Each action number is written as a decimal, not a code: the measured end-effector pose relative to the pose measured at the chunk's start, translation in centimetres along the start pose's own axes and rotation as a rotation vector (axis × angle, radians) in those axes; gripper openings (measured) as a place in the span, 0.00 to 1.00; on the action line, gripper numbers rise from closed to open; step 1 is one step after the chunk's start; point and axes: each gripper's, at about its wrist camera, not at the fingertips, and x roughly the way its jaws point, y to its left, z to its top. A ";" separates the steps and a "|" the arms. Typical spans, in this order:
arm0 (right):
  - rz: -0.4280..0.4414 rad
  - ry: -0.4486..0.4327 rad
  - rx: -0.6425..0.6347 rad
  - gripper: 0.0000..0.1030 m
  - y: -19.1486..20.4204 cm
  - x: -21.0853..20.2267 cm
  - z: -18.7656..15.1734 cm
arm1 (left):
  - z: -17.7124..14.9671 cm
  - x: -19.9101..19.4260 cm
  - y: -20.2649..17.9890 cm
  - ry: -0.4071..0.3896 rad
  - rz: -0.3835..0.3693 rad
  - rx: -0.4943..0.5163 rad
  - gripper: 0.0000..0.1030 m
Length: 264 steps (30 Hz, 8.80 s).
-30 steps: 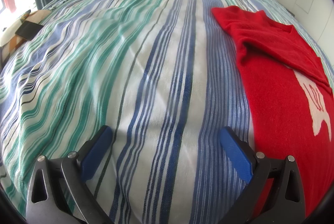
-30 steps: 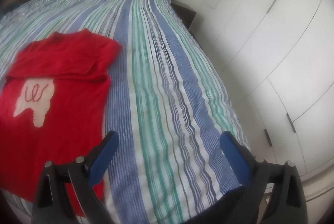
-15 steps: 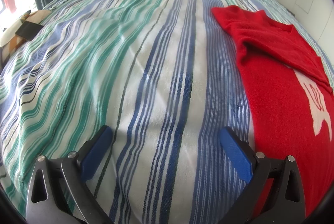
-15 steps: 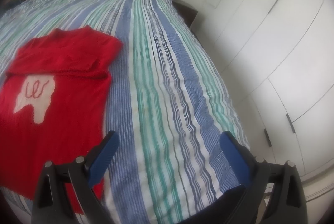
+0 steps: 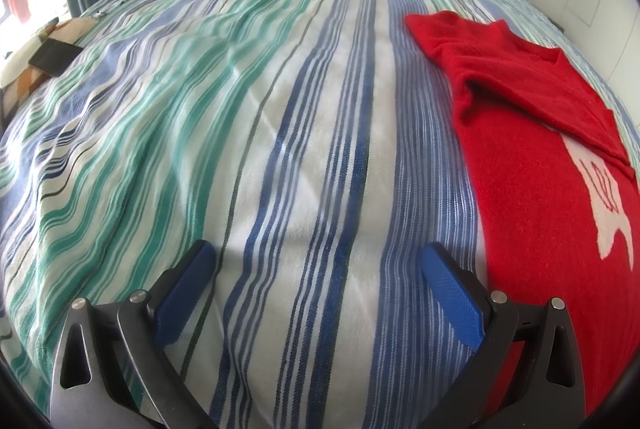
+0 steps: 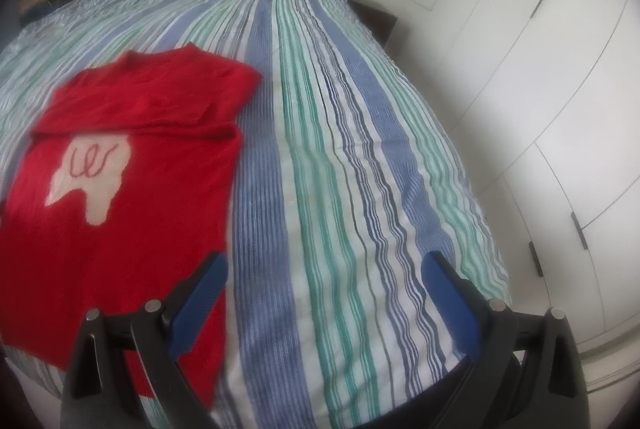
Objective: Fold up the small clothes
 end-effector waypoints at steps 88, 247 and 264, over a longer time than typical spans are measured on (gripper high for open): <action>0.574 -0.009 0.046 0.61 3.1 13.4 -2.9 | -0.1 -0.5 -8.4 0.019 -0.042 0.105 0.96; 0.525 -0.149 -0.067 0.99 12.2 9.5 -5.7 | -1.7 -0.3 -3.5 -0.041 0.029 0.033 1.00; 0.525 -0.150 -0.067 0.99 12.2 9.5 -5.7 | -1.8 -0.3 -3.4 -0.043 0.031 0.033 1.00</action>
